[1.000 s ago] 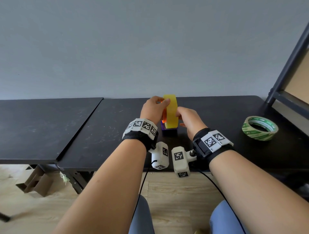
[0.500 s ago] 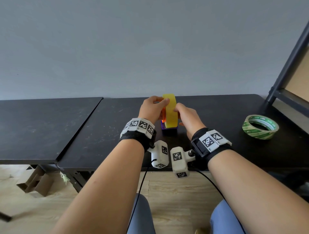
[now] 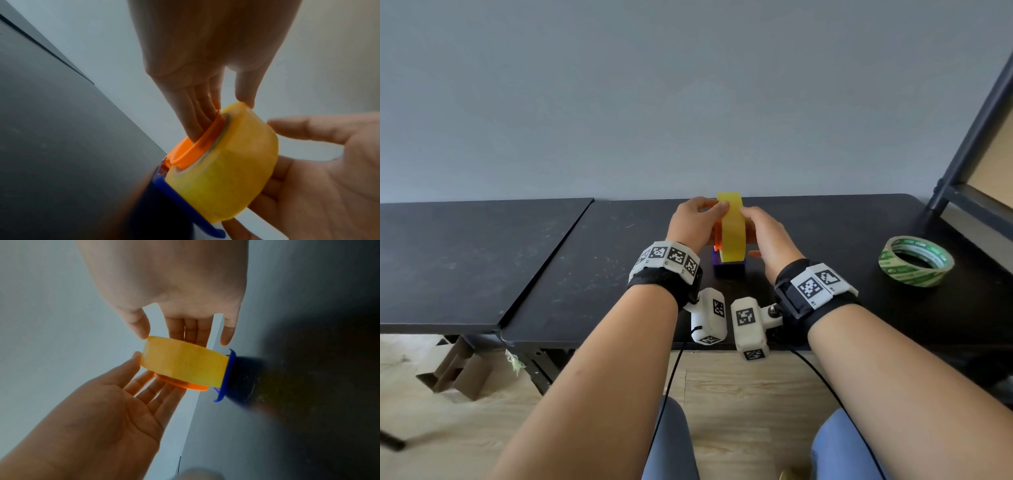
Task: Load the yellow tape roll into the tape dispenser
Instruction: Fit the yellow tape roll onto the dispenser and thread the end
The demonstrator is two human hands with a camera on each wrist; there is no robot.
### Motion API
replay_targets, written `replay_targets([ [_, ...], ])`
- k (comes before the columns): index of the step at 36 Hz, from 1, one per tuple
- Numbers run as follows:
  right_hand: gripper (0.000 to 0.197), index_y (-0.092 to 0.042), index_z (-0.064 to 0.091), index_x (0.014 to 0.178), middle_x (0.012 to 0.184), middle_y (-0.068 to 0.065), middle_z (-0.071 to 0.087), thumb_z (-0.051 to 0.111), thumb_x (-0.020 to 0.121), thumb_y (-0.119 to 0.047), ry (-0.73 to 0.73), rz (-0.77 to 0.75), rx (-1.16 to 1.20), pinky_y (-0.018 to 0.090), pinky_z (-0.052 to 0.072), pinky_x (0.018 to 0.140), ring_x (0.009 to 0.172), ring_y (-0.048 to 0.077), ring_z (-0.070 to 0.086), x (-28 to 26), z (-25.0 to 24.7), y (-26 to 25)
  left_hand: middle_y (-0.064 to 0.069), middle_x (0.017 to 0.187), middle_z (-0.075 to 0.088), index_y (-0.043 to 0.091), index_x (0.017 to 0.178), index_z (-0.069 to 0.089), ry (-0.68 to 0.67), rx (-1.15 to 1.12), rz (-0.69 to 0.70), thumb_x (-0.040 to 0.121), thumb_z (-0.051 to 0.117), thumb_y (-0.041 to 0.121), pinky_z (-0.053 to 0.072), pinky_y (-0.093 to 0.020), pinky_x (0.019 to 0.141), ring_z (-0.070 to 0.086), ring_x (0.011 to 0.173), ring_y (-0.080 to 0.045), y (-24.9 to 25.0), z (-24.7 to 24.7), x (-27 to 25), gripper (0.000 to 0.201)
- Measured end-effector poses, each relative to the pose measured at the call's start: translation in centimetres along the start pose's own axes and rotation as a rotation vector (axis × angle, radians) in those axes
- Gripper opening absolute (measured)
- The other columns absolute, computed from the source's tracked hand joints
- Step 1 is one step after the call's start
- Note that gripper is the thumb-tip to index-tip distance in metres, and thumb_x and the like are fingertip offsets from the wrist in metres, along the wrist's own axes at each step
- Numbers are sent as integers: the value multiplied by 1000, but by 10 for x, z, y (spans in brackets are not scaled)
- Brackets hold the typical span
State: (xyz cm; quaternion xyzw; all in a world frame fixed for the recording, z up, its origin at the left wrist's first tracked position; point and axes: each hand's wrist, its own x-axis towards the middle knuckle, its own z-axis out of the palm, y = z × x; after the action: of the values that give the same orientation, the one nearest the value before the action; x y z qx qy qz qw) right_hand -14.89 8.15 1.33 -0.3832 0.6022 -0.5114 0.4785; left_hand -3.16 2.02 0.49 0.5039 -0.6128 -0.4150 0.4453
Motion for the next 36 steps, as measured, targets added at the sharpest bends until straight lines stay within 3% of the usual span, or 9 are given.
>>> replay_targets([
  [4,27,-12,66,101,110,11,70,43,92,-22,27,10,-8,37,47,81,104,26,64,0,-2,2,-11,109,70,13,123,63,12,23,-2,90,62,40,62,-42,79,71,93,-26,1,1,-1,42],
  [7,29,1,64,113,96,8,64,47,91,-8,28,-10,-61,48,45,101,93,24,61,0,-2,3,-9,112,70,16,125,62,25,64,2,89,60,44,61,-43,80,70,94,-25,3,3,-3,45],
  [9,33,-4,66,113,100,9,65,48,86,-1,-8,-49,-148,49,45,105,95,23,60,-1,-2,5,-7,116,68,19,128,60,54,112,17,89,58,47,59,-45,84,69,98,-25,5,6,-5,48],
  [12,37,-16,66,110,117,10,66,48,81,1,-38,-70,-177,48,44,106,115,28,57,-2,-3,7,-4,114,61,23,138,49,82,180,46,90,55,48,57,-45,87,67,101,-26,6,7,-9,54],
  [15,37,-19,66,108,116,6,66,48,84,2,-52,-72,-139,40,44,103,116,25,57,-1,-6,10,-5,124,56,24,137,49,88,215,118,93,53,46,56,-44,89,62,107,-21,6,5,-11,50],
  [19,40,-14,69,111,120,12,68,48,83,4,-69,-78,-122,33,46,89,113,27,60,-2,-8,11,1,128,53,21,125,62,144,337,283,96,53,33,54,-36,89,60,103,-13,10,-3,-15,33],
  [23,39,-6,70,111,122,20,67,48,81,6,-58,-84,-118,37,47,91,109,30,61,0,-6,11,5,116,65,19,103,74,120,532,462,87,65,22,45,-25,88,56,108,-13,14,-8,-20,19],
  [29,39,4,65,115,124,22,64,47,80,6,-42,-84,-140,39,43,94,109,29,57,2,-6,12,1,116,66,18,98,77,49,659,533,85,69,20,31,-17,85,52,114,-18,13,-5,-26,16],
  [36,37,6,65,115,127,23,61,48,82,6,-40,-99,-154,34,40,86,110,30,56,3,-7,13,-4,111,66,14,97,78,67,727,573,88,65,19,46,-33,84,52,114,-21,14,0,-30,16],
])
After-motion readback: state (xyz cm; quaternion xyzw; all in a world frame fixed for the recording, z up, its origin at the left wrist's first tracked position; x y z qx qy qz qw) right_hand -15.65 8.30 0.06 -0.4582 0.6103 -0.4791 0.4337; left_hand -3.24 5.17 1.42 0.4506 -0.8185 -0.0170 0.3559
